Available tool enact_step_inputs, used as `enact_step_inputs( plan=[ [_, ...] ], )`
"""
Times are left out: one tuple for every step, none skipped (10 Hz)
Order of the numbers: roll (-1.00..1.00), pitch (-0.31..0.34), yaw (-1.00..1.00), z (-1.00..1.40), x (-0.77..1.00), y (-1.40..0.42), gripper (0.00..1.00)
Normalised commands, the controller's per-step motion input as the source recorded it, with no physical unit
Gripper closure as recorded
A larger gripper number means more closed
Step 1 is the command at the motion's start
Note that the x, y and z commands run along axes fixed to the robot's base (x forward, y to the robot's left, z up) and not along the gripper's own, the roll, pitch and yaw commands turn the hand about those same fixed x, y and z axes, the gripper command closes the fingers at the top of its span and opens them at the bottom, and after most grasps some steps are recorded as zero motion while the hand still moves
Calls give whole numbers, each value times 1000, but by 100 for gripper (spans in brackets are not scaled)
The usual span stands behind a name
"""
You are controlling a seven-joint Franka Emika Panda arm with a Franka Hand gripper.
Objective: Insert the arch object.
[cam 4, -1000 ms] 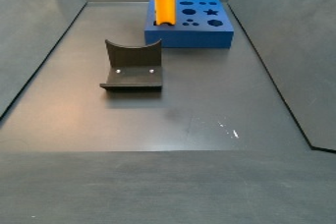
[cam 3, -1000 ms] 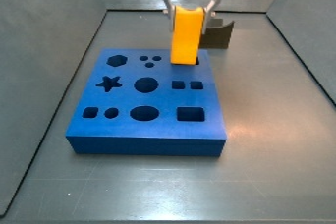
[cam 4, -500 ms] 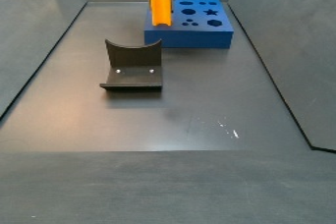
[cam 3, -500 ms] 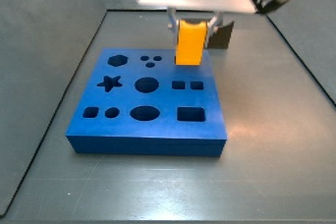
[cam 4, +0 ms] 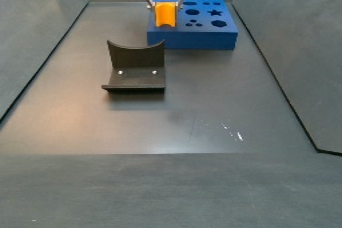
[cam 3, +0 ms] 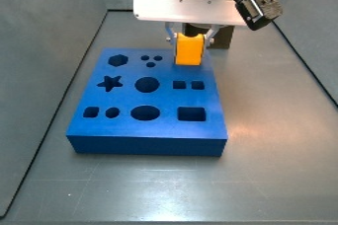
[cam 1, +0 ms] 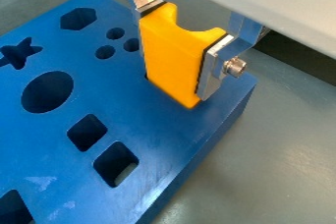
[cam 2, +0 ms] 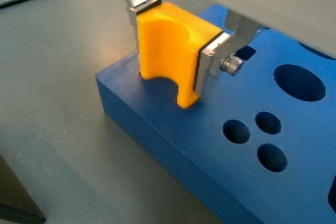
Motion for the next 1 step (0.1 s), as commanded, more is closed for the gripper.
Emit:
enact_step_inputs(
  plan=[
    [46,-91,40,-20,-60,-77,100]
  ],
)
